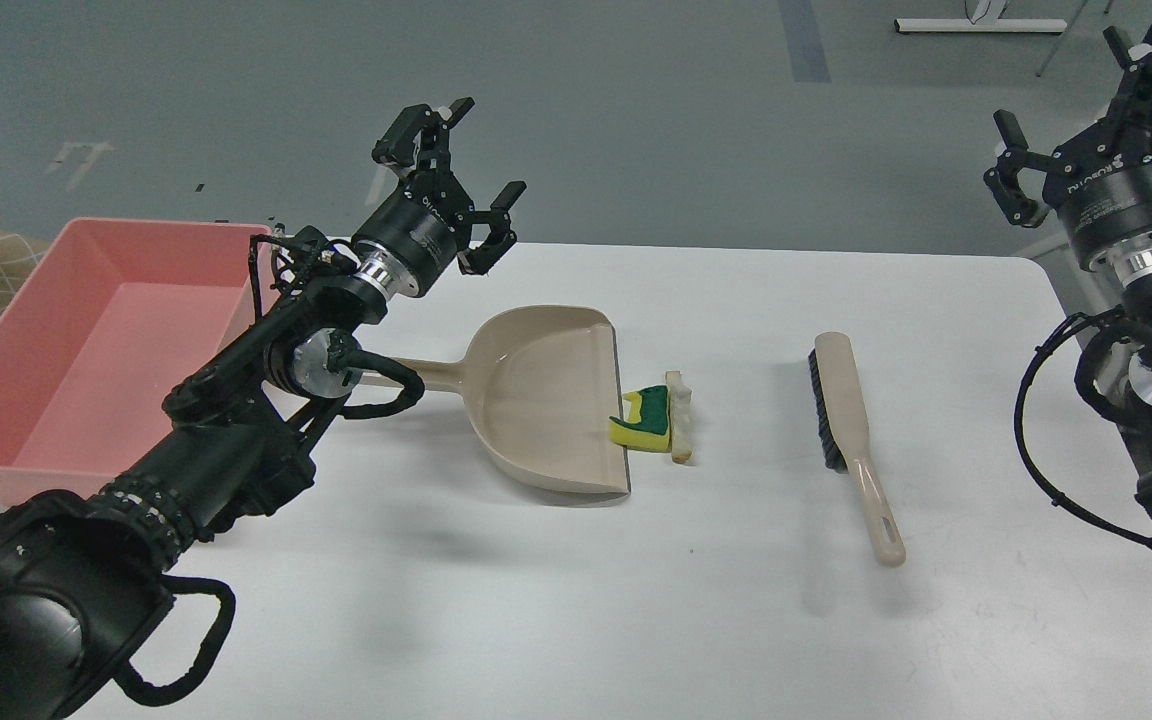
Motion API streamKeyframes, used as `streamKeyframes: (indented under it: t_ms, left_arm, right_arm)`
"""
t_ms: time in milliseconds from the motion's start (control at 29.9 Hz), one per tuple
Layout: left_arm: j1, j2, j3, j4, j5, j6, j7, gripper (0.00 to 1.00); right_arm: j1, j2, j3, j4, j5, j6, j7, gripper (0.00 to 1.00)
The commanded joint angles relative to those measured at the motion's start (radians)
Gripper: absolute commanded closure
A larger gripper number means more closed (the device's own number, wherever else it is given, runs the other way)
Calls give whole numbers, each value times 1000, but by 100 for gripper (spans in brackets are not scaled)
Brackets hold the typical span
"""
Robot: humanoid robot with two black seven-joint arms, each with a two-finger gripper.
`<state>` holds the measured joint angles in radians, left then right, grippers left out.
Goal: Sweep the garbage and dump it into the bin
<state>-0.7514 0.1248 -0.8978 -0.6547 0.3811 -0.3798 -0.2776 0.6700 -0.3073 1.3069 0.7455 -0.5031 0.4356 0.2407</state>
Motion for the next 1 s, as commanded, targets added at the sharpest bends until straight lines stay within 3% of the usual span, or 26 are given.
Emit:
streamKeyframes:
  t_ms: [0,301,969]
  left_arm:
    - [0,9,2,-8,-1,-1,-3,1]
    - [1,18,2,-8,7,-8,-41,1]
    - [9,44,72,-75,15,-2,-41,1]
  right_arm:
    - [2,1,0,5,0,-1,0,0]
    - [3,2,0,5,0,-9,0,0]
    - [23,2,-14,3,-2,-34,0,0]
